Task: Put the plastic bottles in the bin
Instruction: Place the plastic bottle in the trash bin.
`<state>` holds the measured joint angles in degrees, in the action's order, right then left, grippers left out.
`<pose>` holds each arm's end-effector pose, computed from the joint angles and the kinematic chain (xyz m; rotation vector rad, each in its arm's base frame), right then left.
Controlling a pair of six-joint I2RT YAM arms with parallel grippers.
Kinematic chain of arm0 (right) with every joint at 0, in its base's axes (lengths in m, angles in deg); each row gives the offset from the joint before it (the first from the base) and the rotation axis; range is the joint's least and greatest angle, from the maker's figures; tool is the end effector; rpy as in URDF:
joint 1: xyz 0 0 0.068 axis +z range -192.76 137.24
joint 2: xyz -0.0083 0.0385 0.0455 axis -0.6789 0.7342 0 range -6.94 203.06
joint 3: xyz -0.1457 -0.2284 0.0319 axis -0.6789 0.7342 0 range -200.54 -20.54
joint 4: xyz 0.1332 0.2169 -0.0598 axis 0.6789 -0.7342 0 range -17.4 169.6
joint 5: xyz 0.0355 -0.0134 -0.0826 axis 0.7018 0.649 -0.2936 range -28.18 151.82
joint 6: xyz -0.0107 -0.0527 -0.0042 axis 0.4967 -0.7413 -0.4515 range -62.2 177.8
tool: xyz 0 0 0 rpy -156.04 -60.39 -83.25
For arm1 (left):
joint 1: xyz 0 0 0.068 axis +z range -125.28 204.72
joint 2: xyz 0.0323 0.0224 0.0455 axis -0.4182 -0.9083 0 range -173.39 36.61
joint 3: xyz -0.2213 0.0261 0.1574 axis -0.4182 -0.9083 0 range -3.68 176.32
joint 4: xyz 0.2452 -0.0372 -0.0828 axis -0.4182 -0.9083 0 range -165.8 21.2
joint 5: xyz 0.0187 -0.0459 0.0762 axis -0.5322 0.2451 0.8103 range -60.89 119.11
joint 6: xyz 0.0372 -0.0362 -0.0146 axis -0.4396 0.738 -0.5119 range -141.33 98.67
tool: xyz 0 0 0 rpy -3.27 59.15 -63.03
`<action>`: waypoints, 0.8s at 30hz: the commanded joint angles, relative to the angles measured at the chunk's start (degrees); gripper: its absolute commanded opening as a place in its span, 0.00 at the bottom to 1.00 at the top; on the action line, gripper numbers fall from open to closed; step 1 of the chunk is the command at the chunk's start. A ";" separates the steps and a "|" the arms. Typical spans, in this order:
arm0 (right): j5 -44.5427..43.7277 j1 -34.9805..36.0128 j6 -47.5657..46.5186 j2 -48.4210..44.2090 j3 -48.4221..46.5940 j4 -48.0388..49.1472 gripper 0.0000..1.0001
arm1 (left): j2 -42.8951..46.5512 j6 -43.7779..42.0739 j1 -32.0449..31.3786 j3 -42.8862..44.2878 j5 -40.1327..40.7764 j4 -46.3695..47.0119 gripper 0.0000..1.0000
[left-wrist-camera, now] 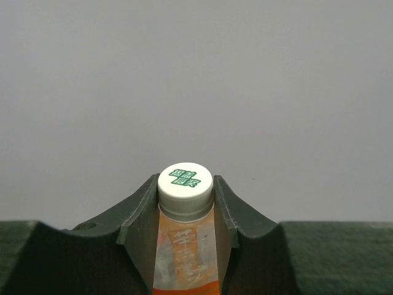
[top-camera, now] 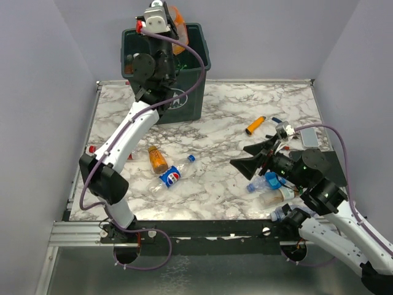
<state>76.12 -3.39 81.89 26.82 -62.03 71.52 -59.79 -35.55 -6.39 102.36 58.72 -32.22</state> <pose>0.1056 0.0980 0.3520 -0.4275 1.6243 1.0492 0.3116 -0.1677 0.5518 -0.1652 0.8770 -0.0778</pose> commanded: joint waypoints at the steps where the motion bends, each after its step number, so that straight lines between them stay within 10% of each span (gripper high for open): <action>1: -2.84 0.26 1.00 -2.08 1.78 -1.64 0.97 | -4.09 -1.25 7.43 -2.98 3.25 10.34 0.00; 14: -5.04 0.22 -0.25 -2.87 3.65 -3.49 0.97 | -8.89 9.64 11.78 -8.53 9.16 11.12 0.00; 20: -5.50 0.24 -1.68 -2.25 3.33 -3.82 0.97 | -9.44 12.76 11.78 -8.71 10.79 6.10 0.89; 24: -6.19 0.26 -2.36 -2.05 2.76 -4.84 0.97 | -7.40 14.78 11.50 -6.95 10.15 4.14 0.99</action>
<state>71.69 -3.39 81.26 24.64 -58.75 68.33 -68.62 -23.90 5.41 93.79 67.74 -25.86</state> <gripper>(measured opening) 0.972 0.980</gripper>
